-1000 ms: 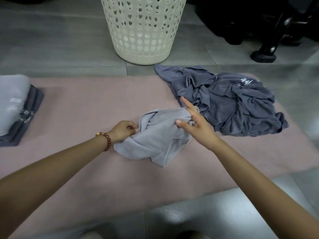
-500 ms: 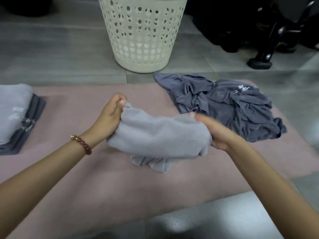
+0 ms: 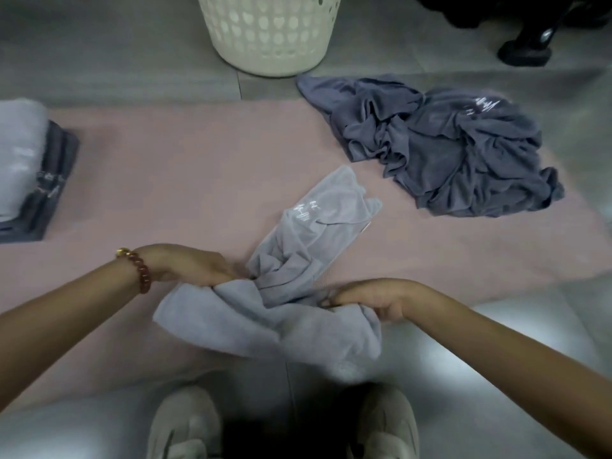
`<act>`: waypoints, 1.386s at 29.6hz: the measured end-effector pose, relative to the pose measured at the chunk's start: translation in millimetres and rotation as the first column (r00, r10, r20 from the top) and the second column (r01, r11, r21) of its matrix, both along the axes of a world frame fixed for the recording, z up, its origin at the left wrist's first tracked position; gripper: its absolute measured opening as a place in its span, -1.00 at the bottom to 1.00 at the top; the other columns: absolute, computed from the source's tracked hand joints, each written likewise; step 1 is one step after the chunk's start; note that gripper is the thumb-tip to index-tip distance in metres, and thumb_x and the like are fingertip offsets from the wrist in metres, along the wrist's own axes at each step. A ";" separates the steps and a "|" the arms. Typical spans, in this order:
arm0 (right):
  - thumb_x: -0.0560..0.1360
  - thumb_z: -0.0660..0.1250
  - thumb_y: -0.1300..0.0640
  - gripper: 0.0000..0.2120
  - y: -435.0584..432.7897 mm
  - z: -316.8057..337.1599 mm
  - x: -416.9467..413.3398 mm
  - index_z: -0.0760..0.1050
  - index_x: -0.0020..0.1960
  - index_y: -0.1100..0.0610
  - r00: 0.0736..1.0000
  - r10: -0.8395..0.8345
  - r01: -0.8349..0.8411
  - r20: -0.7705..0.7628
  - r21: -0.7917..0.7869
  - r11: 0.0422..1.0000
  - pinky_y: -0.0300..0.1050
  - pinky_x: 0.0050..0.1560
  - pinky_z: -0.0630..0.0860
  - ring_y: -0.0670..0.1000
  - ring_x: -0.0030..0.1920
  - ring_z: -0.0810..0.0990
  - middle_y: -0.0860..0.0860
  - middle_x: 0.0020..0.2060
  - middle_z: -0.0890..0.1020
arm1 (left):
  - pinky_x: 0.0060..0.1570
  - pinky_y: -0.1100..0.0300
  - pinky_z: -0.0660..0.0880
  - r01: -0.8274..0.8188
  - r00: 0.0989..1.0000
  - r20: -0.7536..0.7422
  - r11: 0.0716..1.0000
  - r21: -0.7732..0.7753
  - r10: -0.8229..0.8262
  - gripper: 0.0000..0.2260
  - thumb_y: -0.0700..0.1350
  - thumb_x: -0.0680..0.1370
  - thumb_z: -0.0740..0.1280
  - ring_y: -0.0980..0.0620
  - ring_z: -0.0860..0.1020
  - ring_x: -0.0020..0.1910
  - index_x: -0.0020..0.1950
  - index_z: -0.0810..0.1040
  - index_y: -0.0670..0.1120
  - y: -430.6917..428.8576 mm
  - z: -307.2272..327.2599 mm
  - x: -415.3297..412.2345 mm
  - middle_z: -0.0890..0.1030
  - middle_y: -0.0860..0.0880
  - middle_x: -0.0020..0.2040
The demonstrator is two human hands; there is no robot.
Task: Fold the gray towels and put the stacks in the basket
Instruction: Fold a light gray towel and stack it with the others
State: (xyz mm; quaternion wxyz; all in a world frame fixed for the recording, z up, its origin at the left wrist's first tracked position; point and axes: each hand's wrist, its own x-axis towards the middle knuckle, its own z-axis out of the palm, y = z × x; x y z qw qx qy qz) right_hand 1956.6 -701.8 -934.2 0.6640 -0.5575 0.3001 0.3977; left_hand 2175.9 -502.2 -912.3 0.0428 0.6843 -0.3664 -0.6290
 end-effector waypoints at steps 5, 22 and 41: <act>0.54 0.28 -0.04 -0.66 -48.2 44.8 40.1 0.47 0.23 0.13 0.889 -0.189 0.324 0.418 -0.281 0.903 -0.08 0.18 0.51 0.00 0.12 0.60 0.03 0.09 0.64 | -0.28 0.30 0.54 -0.547 0.836 -0.166 0.770 -0.327 0.523 -0.11 0.53 -0.09 0.38 0.09 0.66 -0.18 -0.04 0.62 -0.10 -4.7 39.3 34.7 0.70 0.01 -0.14; 0.53 0.30 0.16 -0.89 -79.8 318.6 222.6 0.43 -0.16 0.09 -0.254 0.230 0.922 0.940 0.164 0.350 -0.27 -0.31 0.43 -0.19 -0.33 0.46 -0.04 -0.32 0.51 | -0.20 0.41 0.38 -0.084 0.327 -0.364 -0.357 -0.930 0.872 -0.80 -0.09 0.48 0.40 0.23 0.49 -0.13 0.06 0.48 -0.05 -88.9 266.2 153.6 0.54 0.09 -0.07; 0.35 0.36 -0.10 -0.52 -78.4 84.3 110.6 0.47 0.15 0.16 0.937 0.291 -0.321 -0.195 -0.814 0.485 -0.18 -0.08 0.48 0.04 0.00 0.58 0.04 0.03 0.57 | 0.09 0.24 0.42 0.256 0.813 0.560 0.962 -0.098 -0.159 -0.33 0.44 0.33 0.28 0.00 0.48 0.04 0.21 0.48 -0.02 -15.3 13.6 59.9 0.49 -0.07 0.15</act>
